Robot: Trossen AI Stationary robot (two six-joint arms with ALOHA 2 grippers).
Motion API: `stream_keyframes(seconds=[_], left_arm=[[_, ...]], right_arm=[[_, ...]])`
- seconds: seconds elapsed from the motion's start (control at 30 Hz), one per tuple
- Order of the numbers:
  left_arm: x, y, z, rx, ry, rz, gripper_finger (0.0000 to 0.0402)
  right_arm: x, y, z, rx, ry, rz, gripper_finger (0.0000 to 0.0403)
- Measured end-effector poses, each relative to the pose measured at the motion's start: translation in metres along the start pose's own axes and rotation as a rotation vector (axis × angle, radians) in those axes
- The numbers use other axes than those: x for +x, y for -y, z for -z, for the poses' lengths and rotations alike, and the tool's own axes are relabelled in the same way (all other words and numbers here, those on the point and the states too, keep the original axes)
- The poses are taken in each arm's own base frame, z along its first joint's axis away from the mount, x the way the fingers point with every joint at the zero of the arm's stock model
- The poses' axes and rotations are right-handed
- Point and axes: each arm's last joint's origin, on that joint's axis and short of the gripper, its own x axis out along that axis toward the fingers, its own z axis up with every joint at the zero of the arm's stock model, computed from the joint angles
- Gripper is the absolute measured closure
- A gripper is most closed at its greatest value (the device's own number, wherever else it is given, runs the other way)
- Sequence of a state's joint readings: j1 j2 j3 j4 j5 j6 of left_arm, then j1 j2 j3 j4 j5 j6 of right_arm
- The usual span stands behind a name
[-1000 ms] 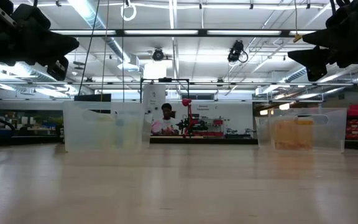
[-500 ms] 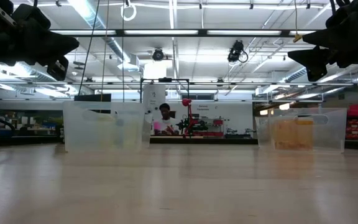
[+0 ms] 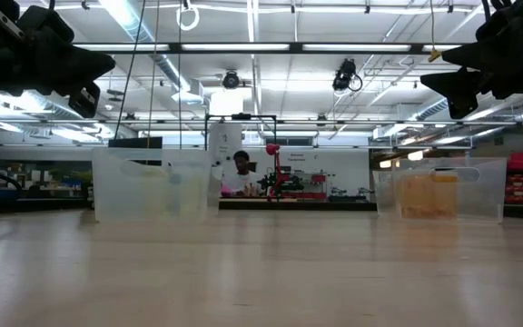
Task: Pick and place medicine bottles into bin by pill shape (circle, oval)
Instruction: Return to Home Position
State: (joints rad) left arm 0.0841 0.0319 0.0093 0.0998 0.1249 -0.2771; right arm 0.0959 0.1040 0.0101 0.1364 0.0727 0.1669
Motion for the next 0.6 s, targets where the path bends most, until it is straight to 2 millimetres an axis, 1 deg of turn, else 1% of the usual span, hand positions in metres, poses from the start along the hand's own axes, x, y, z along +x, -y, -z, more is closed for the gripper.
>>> stream_keyframes(seconds=[0.23, 0.6], left_arm=[[0.0000, 0.0000, 0.0000, 0.000, 0.000, 0.000, 0.0366], [0.0000, 0.0000, 0.0000, 0.000, 0.000, 0.000, 0.0378]], right_arm=[[0.0000, 0.0000, 0.0000, 0.000, 0.000, 0.000, 0.0162], [0.0000, 0.0000, 0.0000, 0.000, 0.000, 0.000, 0.0162]])
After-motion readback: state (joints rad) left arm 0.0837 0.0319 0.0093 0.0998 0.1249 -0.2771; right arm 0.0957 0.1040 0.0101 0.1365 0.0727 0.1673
